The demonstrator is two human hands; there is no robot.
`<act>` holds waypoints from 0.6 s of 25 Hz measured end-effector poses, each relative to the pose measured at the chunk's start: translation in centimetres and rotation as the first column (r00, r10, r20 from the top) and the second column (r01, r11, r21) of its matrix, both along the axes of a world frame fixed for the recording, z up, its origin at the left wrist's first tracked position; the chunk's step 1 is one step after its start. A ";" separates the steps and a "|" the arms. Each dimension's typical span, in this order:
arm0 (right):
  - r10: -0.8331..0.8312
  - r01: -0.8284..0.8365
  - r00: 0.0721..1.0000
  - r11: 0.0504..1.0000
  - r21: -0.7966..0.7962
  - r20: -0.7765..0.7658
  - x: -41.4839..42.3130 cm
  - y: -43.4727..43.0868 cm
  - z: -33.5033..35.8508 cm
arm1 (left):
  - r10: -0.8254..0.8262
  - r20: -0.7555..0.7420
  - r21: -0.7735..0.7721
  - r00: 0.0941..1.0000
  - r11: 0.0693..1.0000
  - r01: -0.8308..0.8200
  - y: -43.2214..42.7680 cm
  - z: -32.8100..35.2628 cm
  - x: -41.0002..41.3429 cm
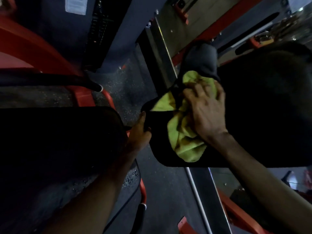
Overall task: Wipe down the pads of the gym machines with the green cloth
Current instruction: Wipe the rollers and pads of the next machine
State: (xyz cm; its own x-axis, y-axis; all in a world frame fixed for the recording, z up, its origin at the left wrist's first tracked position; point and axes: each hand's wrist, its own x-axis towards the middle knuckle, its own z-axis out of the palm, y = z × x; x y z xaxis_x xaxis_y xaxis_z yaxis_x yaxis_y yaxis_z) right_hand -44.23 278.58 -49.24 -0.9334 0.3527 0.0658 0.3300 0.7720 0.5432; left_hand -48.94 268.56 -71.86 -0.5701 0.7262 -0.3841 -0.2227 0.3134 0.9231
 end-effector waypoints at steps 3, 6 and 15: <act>-0.044 0.047 0.997 0.998 0.038 -0.068 0.8 0.9 3.9 | -0.019 0.000 0.033 1.000 0.999 0.019 -0.2 0.2 -0.6; 0.006 -0.006 1.000 0.998 0.069 -0.002 0.8 1.2 4.2 | -0.023 -0.006 0.056 1.000 0.998 0.023 -0.3 0.2 -0.3; 0.212 -0.216 0.933 0.976 -0.018 0.290 3.9 0.1 -0.9 | 0.011 -0.086 0.191 0.996 0.982 0.005 -0.5 -0.3 0.2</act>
State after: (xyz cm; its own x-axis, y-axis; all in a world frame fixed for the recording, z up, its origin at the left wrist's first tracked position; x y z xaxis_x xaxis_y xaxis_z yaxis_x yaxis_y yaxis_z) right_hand -40.37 278.65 -50.17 -0.9663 0.1432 -0.2138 -0.0147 0.7988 0.6014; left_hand -48.78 268.08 -72.18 -0.5973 0.7796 -0.1881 -0.1404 0.1293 0.9816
